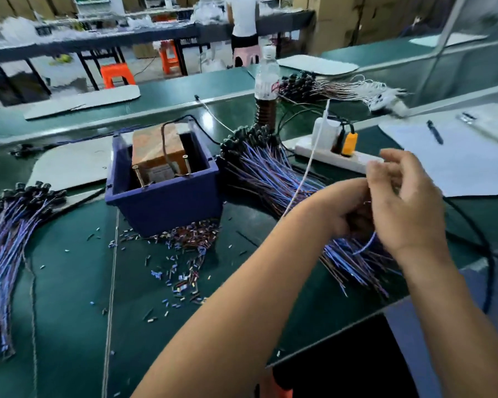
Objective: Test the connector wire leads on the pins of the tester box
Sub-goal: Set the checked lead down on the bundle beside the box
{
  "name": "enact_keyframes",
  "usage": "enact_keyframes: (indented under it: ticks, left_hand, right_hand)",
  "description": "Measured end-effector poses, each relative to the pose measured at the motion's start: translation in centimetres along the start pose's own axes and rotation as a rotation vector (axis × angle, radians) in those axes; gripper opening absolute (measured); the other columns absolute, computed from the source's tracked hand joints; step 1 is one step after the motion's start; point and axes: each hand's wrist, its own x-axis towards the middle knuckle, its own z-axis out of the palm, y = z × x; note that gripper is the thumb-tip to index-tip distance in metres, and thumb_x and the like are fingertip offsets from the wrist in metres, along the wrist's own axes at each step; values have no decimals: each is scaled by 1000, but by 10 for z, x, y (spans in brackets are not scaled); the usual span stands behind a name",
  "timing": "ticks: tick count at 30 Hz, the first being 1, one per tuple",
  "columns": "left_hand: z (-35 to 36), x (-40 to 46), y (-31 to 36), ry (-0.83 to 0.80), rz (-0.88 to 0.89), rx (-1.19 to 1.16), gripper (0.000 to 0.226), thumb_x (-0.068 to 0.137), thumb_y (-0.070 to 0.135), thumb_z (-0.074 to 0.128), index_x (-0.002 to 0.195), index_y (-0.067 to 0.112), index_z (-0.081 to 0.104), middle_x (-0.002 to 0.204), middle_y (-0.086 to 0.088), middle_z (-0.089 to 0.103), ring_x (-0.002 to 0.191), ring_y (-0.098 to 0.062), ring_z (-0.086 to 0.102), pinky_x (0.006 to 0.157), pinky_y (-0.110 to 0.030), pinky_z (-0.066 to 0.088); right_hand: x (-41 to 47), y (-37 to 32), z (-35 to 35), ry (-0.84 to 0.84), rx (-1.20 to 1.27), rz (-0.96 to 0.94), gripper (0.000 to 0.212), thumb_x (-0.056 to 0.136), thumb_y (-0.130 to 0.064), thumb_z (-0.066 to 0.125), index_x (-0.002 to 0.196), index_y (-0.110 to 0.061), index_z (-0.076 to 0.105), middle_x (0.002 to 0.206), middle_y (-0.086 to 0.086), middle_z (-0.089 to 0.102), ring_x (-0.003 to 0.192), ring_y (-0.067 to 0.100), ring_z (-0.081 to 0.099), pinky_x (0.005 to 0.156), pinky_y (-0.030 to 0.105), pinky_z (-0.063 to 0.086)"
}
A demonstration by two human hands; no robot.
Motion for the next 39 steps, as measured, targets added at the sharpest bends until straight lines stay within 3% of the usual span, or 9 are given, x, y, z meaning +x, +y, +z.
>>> enact_keyframes:
  ticks: [6, 10, 17, 20, 23, 26, 30, 35, 39]
  left_hand:
    - [7, 27, 13, 80, -80, -274, 37, 106, 15, 37, 71, 15, 50, 43, 3, 51, 29, -8, 46, 33, -11, 34]
    - [-16, 36, 35, 274, 42, -521, 34, 108, 8, 31, 76, 12, 42, 45, 0, 37, 23, -5, 28, 34, -11, 23]
    - [-55, 35, 48, 268, 122, -801, 29, 108, 7, 40, 80, 4, 45, 60, -2, 34, 28, -8, 28, 29, -12, 22]
    - [-69, 33, 52, 313, 286, -986, 31, 110, 8, 33, 81, 8, 45, 64, -2, 35, 39, -7, 31, 30, -11, 24]
    - [-76, 25, 63, 330, 431, -1098, 30, 109, 4, 30, 84, 7, 47, 72, -4, 35, 58, -8, 27, 32, -11, 27]
    - [-84, 17, 76, 346, 537, -1150, 31, 109, 1, 29, 83, 5, 46, 73, -5, 37, 60, -9, 28, 33, -11, 29]
    - [-88, 16, 83, 363, 524, -1179, 33, 109, 2, 27, 82, 4, 45, 72, -5, 36, 59, -9, 29, 32, -12, 30]
    - [-99, 16, 57, 413, 276, -852, 36, 111, 3, 30, 81, -1, 50, 73, -11, 44, 58, -12, 42, 38, -15, 45]
    - [-105, 19, 38, 544, 190, -539, 35, 111, 8, 40, 81, -5, 55, 73, -13, 53, 42, -15, 58, 42, -23, 55]
  right_hand:
    - [18, 7, -27, -249, -271, 91, 41, 101, -44, 60, 133, -19, 64, 123, 9, 72, 115, 29, 64, 98, 38, 48]
    - [26, 5, -30, -321, -371, 23, 54, 96, -55, 57, 138, -21, 63, 129, 12, 69, 121, 32, 60, 92, 37, 45]
    - [42, -6, 10, -445, -688, -87, 57, 97, -74, 41, 127, -37, 72, 164, 9, 28, 154, 29, 13, 118, 53, 20]
    - [46, -12, 22, -536, -469, -102, 50, 102, -60, 50, 91, -22, 81, 130, 9, 66, 122, 27, 54, 96, 39, 42]
    - [44, -14, 25, -477, -73, -69, 32, 101, -33, 65, 78, -12, 74, 71, 4, 69, 67, 24, 60, 63, 25, 45]
    - [43, -21, 27, -463, 351, 106, 10, 102, -11, 62, 94, -12, 68, 81, 7, 79, 74, 24, 77, 78, 34, 62]
    - [42, -32, 32, -488, 592, 272, 11, 101, -9, 66, 108, -11, 57, 73, 7, 76, 63, 22, 73, 63, 31, 62]
    - [55, -29, 11, -303, 80, 74, 4, 96, -24, 71, 94, -22, 69, 73, -4, 67, 59, 11, 59, 61, 26, 48]
    - [62, -30, -12, -462, -417, -74, 13, 94, -32, 73, 83, -26, 74, 71, -9, 65, 67, 5, 58, 56, 21, 34]
